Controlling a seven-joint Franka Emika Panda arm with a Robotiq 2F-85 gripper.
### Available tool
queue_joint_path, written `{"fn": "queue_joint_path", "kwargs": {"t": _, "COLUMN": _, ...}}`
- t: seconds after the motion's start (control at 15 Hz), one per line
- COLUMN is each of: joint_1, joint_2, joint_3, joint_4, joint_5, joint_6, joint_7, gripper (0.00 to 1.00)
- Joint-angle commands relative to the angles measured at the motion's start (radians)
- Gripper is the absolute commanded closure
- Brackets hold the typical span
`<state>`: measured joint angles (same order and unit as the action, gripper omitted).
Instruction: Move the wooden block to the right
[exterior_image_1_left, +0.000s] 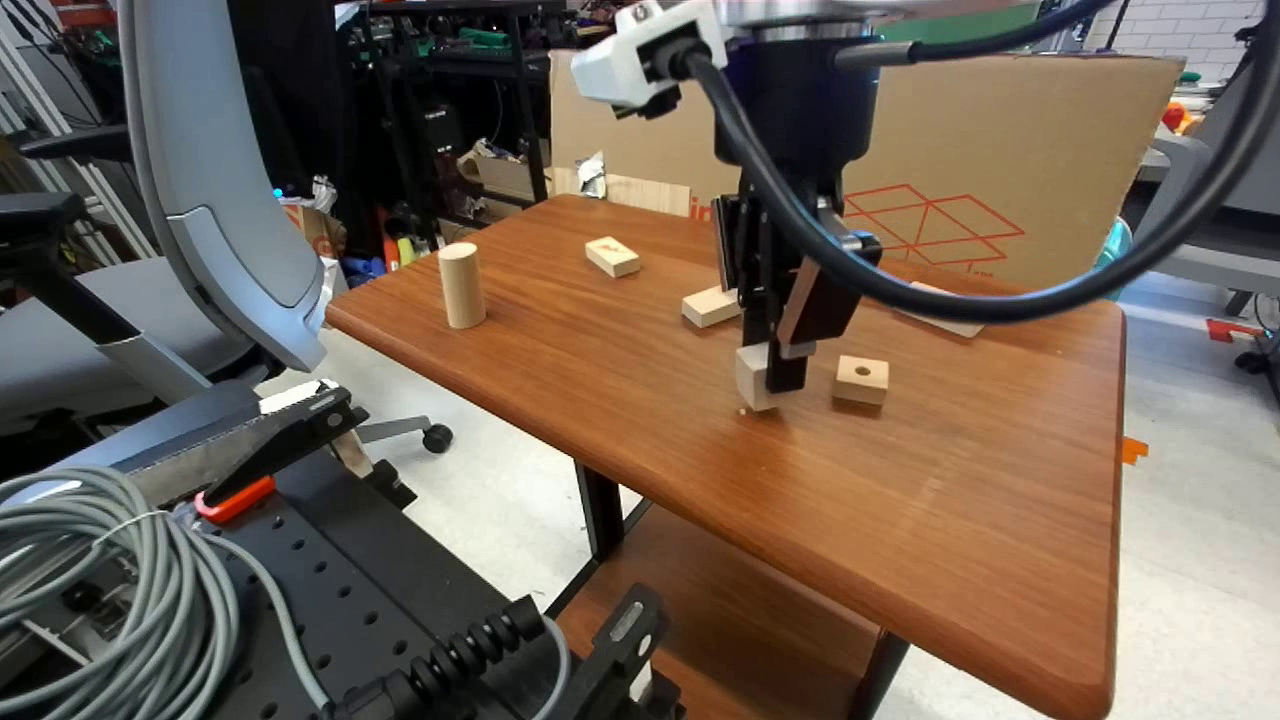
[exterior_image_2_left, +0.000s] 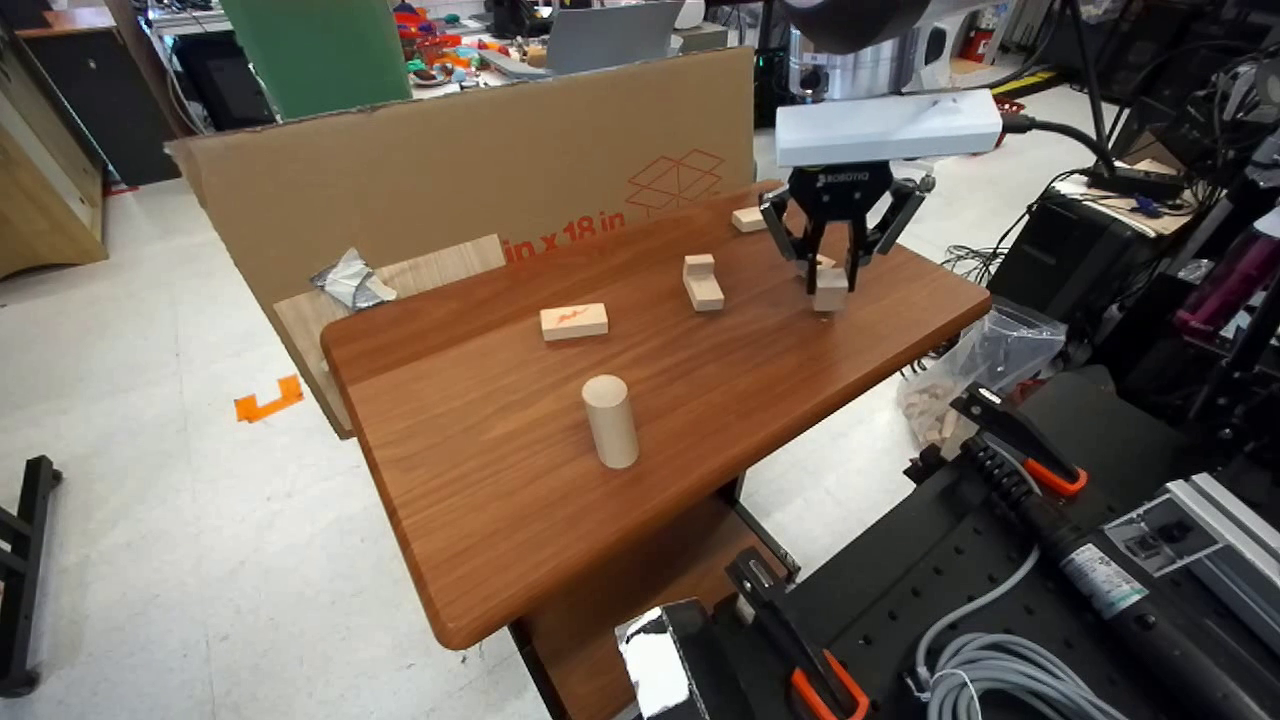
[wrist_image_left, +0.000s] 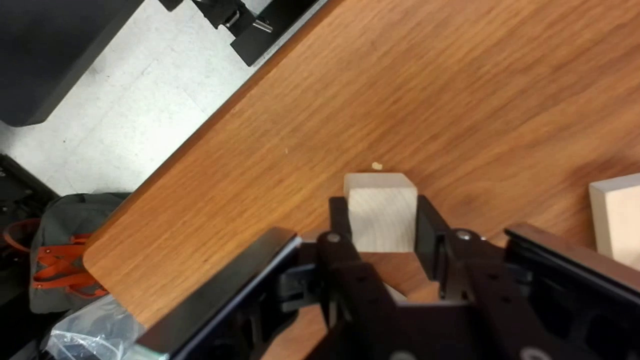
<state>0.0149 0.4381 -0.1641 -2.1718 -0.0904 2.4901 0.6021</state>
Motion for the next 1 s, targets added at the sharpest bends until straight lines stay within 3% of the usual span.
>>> {"fn": "queue_joint_path", "kwargs": {"t": 0.0, "joint_1": -0.007, "joint_2": 0.040, "joint_3": -0.004, "joint_4": 0.048, "joint_5": 0.038, "joint_6": -0.042, "joint_7": -0.028, "gripper": 0.91}}
{"fn": "queue_joint_path", "kwargs": {"t": 0.2, "joint_1": -0.006, "joint_2": 0.053, "joint_3": -0.006, "joint_4": 0.061, "joint_5": 0.038, "joint_6": -0.048, "joint_7": -0.027, "gripper": 0.91}}
{"fn": "queue_joint_path", "kwargs": {"t": 0.27, "joint_1": -0.004, "joint_2": 0.051, "joint_3": -0.008, "joint_4": 0.062, "joint_5": 0.036, "joint_6": -0.056, "joint_7": -0.021, "gripper": 0.41}}
{"fn": "queue_joint_path", "kwargs": {"t": 0.33, "joint_1": 0.000, "joint_2": 0.041, "joint_3": -0.012, "joint_4": 0.054, "joint_5": 0.029, "joint_6": -0.040, "joint_7": -0.016, "gripper": 0.39}}
{"fn": "queue_joint_path", "kwargs": {"t": 0.53, "joint_1": 0.001, "joint_2": 0.001, "joint_3": -0.009, "joint_4": 0.023, "joint_5": 0.027, "joint_6": -0.003, "joint_7": -0.027, "gripper": 0.20}}
{"fn": "queue_joint_path", "kwargs": {"t": 0.73, "joint_1": -0.006, "joint_2": -0.115, "joint_3": 0.020, "joint_4": -0.038, "joint_5": 0.052, "joint_6": 0.012, "joint_7": -0.091, "gripper": 0.00}}
{"fn": "queue_joint_path", "kwargs": {"t": 0.93, "joint_1": 0.016, "joint_2": -0.264, "joint_3": 0.016, "joint_4": -0.106, "joint_5": -0.004, "joint_6": 0.021, "joint_7": -0.138, "gripper": 0.00}}
